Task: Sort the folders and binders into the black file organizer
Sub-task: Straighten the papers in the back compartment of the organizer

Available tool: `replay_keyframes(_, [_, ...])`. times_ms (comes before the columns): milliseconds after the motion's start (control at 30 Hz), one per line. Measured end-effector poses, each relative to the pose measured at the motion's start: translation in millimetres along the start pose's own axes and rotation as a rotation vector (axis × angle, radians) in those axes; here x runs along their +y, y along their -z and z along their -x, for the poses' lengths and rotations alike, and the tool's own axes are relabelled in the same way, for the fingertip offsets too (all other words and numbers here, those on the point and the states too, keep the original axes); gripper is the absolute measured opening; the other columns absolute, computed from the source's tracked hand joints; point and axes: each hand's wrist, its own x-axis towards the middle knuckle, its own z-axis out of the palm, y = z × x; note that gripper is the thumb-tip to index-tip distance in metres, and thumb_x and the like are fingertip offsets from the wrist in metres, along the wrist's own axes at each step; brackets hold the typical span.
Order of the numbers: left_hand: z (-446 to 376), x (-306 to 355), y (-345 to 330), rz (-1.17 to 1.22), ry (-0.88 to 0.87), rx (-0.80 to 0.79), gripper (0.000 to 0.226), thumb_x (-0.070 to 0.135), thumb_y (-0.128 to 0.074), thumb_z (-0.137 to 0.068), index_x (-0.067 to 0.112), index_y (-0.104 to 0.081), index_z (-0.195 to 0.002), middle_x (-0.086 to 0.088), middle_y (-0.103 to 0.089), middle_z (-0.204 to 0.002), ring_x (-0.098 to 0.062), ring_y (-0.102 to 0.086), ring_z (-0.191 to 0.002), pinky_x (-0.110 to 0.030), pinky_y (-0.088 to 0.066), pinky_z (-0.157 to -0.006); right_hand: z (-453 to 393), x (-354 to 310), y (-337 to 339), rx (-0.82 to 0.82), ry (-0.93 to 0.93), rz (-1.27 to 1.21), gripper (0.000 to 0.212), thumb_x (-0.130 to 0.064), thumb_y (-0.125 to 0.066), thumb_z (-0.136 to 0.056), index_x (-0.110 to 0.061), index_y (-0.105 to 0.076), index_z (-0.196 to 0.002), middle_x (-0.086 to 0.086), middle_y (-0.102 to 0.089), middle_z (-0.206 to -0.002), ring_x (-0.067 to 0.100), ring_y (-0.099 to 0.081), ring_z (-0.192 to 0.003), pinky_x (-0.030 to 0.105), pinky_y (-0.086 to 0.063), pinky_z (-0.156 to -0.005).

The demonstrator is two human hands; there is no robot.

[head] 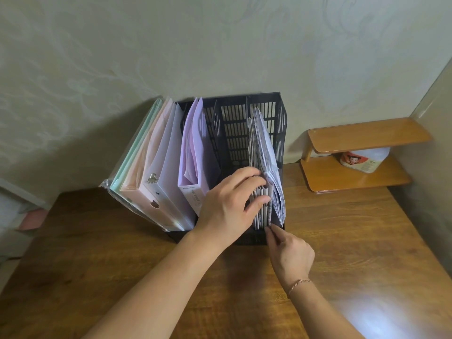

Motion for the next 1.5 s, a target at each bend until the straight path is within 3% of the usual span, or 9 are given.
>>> replay_keyframes(267, [2,-2,0,0.035,0.031,0.010,0.025,0.020,-0.074,-0.085,0.007,-0.069,-0.106,-0.003,-0.064,-0.117,-0.018,-0.064,-0.105,-0.035,-0.058,-0.084,8,5,9,-0.041,-0.009,-0.049,0.017,-0.030,-0.072,-0.081,-0.034,-0.073,-0.098,-0.007,-0.066,-0.056,0.014,-0.060,-0.044,0.024,-0.045,-0.040])
replay_keyframes(367, [1,-1,1,0.032,0.023,-0.016,0.033,0.031,-0.070,-0.087,0.011,-0.065,-0.113,0.000,-0.062,-0.119,-0.015,-0.062,-0.107,-0.033,-0.058,-0.084,-5,12,24,0.055,-0.087,-0.211,0.032,-0.036,-0.069,-0.080,-0.035,-0.055,-0.109,-0.016,-0.058,-0.067,0.003,-0.055,-0.052,0.024,-0.045,-0.045])
replay_keyframes(467, [0,0,2,0.014,0.020,-0.036,0.037,0.032,-0.071,-0.086,0.013,-0.064,-0.117,0.002,-0.060,-0.120,-0.014,-0.061,-0.107,-0.033,-0.059,-0.081,-37,10,27,-0.131,-0.077,-0.112,0.048,-0.040,-0.062,-0.080,-0.033,-0.041,-0.123,-0.016,-0.055,-0.091,0.007,-0.057,-0.068,0.030,-0.051,-0.054])
replay_keyframes(633, [-1,2,0,-0.008,0.033,-0.028,0.036,0.031,-0.074,-0.084,0.012,-0.065,-0.114,0.001,-0.060,-0.119,-0.014,-0.061,-0.104,-0.031,-0.059,-0.078,-55,-3,23,-0.286,0.109,0.048,0.029,-0.020,-0.049,-0.087,-0.018,-0.051,-0.116,0.002,-0.063,-0.087,0.026,-0.061,-0.061,0.031,-0.046,-0.048])
replay_keyframes(800, [-1,2,-2,0.024,0.059,-0.012,0.032,0.026,-0.074,-0.084,0.009,-0.065,-0.110,-0.001,-0.059,-0.117,-0.016,-0.061,-0.103,-0.036,-0.059,-0.078,-40,-9,23,-0.127,0.207,0.176,0.015,-0.019,-0.051,-0.079,-0.015,-0.059,-0.091,0.000,-0.062,-0.068,0.024,-0.055,-0.062,0.031,-0.043,-0.049])
replay_keyframes(933, [0,0,-3,0.030,0.067,-0.003,0.033,0.022,-0.075,-0.083,0.007,-0.065,-0.111,-0.002,-0.059,-0.118,-0.015,-0.060,-0.105,-0.032,-0.057,-0.084,-23,5,16,-0.332,0.240,0.223,0.021,-0.028,-0.047,-0.085,-0.019,-0.058,-0.099,-0.004,-0.066,-0.082,0.023,-0.055,-0.083,0.035,-0.046,-0.063])
replay_keyframes(1100, [2,-3,-2,0.039,0.068,-0.010,0.040,0.028,-0.075,-0.082,0.009,-0.063,-0.116,0.001,-0.058,-0.121,-0.009,-0.056,-0.110,-0.017,-0.046,-0.093,-10,21,16,-0.344,0.360,0.275,0.040,-0.042,-0.051,-0.082,-0.020,-0.059,-0.114,-0.006,-0.065,-0.105,0.023,-0.053,-0.102,0.036,-0.046,-0.074])
replay_keyframes(1267, [6,-8,-8,0.008,0.018,0.054,0.035,0.015,-0.080,-0.080,0.003,-0.068,-0.110,-0.007,-0.064,-0.117,-0.014,-0.061,-0.109,-0.026,-0.052,-0.096,-19,19,16,-0.147,0.285,0.147,0.056,-0.036,-0.065,-0.082,-0.012,-0.051,-0.131,0.000,-0.066,-0.114,0.025,-0.054,-0.114,0.040,-0.049,-0.084])
replay_keyframes(1500, [16,-5,3,-0.041,-0.325,0.241,0.027,0.014,-0.077,-0.083,0.005,-0.069,-0.107,-0.009,-0.063,-0.117,-0.029,-0.065,-0.094,-0.038,-0.056,-0.077,-5,34,15,-0.180,0.356,0.078,0.041,-0.021,-0.069,-0.081,-0.014,-0.061,-0.121,0.001,-0.067,-0.118,0.025,-0.054,-0.120,0.046,-0.046,-0.094])
